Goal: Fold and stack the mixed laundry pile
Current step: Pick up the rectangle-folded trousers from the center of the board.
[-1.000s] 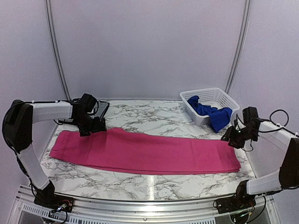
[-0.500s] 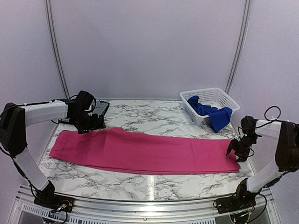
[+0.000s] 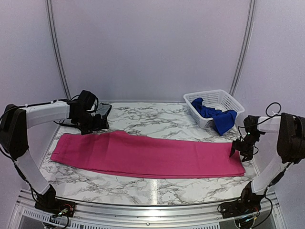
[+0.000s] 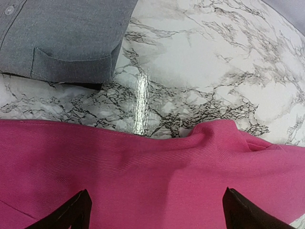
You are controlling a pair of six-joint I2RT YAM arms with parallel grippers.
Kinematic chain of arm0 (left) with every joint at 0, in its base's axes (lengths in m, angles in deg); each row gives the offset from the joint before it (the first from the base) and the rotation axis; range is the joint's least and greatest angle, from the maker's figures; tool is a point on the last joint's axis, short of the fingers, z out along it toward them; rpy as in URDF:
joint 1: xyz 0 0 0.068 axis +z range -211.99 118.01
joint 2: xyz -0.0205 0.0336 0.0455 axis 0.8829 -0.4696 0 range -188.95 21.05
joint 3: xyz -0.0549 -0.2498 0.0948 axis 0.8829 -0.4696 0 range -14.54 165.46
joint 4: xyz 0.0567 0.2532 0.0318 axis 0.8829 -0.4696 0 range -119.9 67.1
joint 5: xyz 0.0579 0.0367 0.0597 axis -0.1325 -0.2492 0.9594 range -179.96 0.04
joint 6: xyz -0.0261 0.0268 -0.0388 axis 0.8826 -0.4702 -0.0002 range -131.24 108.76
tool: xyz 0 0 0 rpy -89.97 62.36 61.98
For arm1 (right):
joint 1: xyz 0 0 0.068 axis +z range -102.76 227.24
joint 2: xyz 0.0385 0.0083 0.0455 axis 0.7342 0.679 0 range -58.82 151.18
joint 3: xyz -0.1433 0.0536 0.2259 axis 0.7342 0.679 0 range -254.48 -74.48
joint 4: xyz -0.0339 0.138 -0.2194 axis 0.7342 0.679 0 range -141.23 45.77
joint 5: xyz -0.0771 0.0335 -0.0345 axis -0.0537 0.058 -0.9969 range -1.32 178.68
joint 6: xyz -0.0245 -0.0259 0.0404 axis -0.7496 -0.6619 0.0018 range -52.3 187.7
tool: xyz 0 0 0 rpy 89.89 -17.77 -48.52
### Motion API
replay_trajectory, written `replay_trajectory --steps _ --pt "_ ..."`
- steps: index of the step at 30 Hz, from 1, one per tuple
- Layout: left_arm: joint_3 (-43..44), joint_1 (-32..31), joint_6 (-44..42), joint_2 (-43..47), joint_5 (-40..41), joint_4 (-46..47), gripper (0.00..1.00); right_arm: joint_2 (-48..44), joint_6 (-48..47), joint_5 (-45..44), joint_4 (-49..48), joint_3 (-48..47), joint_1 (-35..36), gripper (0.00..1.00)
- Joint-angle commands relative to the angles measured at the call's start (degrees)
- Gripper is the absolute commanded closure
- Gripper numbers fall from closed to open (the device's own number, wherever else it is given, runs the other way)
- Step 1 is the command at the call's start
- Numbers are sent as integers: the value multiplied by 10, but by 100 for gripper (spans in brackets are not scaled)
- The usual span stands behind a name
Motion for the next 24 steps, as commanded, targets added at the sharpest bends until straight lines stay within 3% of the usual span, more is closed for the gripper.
replay_trajectory --steps 1,3,5,8,14,19,21,24 --pt "23 0 -14 -4 -4 -13 1 40 -34 81 -5 1 -1 23" --pt "23 0 -13 -1 -1 -13 1 71 -47 118 -9 3 -1 42" --pt "24 2 -13 3 2 -13 1 91 -53 154 -13 2 -1 71" --pt "23 5 -18 8 6 -14 1 68 -51 163 -10 -10 -1 100" --pt "27 18 -22 13 6 -23 1 -25 -25 86 45 -81 -10 100" --pt "34 28 -25 15 6 -34 1 -69 -26 53 79 -128 -121 100" --pt "33 31 -26 20 6 -39 1 -74 -23 84 81 -151 -123 100" --pt "31 34 -26 27 6 -43 1 -83 -1 232 43 -157 -104 100"
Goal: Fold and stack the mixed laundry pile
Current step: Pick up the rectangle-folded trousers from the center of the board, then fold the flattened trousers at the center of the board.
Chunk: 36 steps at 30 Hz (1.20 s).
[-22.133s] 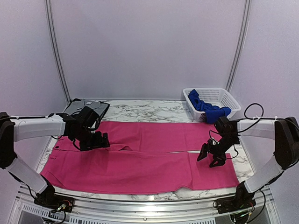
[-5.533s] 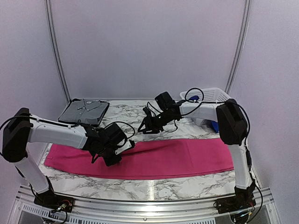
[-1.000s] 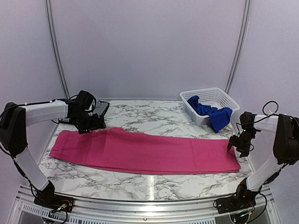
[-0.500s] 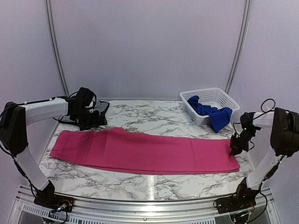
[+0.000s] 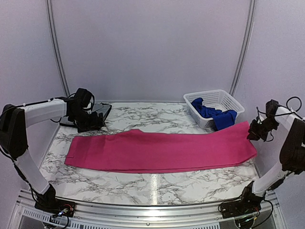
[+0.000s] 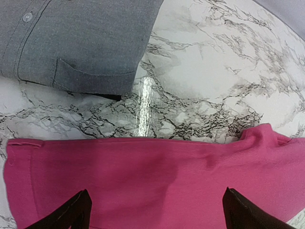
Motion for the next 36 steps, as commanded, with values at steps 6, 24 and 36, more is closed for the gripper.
replay_trajectory --steps 6,24,36 --pt "7 12 -5 37 7 -31 1 1 102 296 -91 -60 214 100" --pt "-13 20 22 61 -5 -30 1 361 186 200 -263 -165 542 100" --pt "-56 28 18 125 4 -31 1 161 124 145 -251 163 388 100"
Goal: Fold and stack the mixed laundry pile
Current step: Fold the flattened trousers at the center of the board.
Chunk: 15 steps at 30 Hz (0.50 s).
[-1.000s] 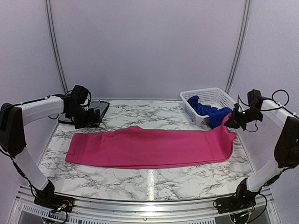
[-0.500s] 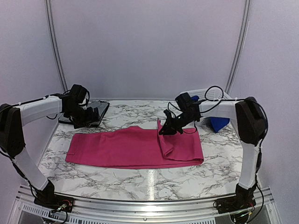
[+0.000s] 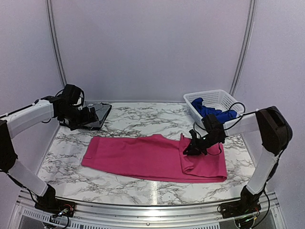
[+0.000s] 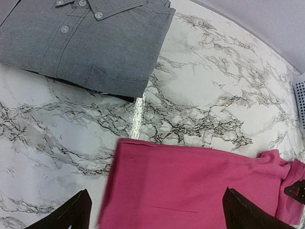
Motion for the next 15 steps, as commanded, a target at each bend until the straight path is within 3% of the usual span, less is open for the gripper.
replay_trajectory --steps 1,5,9,12,15 --pt "-28 9 -2 19 3 -13 1 -58 -70 -94 119 61 -97 100" --pt "-39 9 -1 20 -3 -13 1 -110 -103 -89 180 -3 -110 100" --pt "-42 11 -2 20 -3 -14 1 -133 -62 -36 187 -71 -57 100" --pt "-41 13 -1 20 -17 -12 1 -134 16 -3 134 -110 16 100" --pt "-57 12 -1 23 -121 35 1 -115 100 12 48 -135 88 100"
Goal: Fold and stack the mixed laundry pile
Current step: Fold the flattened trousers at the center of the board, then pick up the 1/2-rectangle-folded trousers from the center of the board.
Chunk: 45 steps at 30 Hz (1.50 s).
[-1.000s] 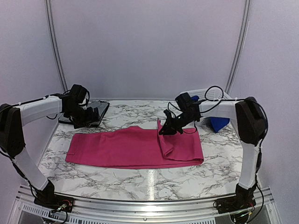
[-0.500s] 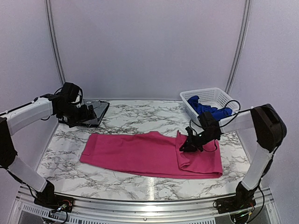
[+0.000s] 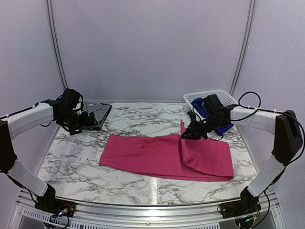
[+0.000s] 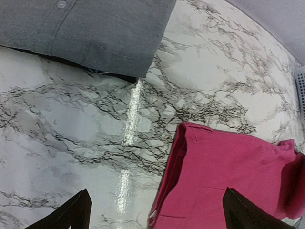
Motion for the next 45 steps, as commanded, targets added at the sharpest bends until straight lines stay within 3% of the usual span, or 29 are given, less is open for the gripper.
replay_trajectory --steps 1,5,11,15,19,21,24,27,32,40,45 --pt "-34 -3 7 19 -144 70 1 16 130 49 -118 -51 94 100" --pt "-92 -59 59 28 -243 216 1 100 178 50 -182 -116 144 100" --pt "-168 -126 134 -6 -264 397 1 253 189 62 -188 -258 204 100" --pt "-187 -142 156 -39 -266 462 1 295 226 81 -253 -256 213 100" --pt "-185 -157 158 -85 -271 500 1 301 234 108 -274 -247 210 80" --pt "-173 -162 159 -116 -279 514 1 277 223 110 -266 -235 205 64" --pt "-151 -169 164 -165 -287 520 2 216 194 90 -225 -211 187 26" --pt "-143 -171 170 -187 -288 525 4 142 169 83 -187 -170 158 25" --pt "-150 -171 181 -187 -261 511 17 8 104 44 -84 -88 104 27" --pt "-102 -204 122 -192 -197 344 27 -130 57 3 0 60 25 31" --pt "-73 -218 115 -206 -198 315 45 -185 54 -14 18 133 -1 31"
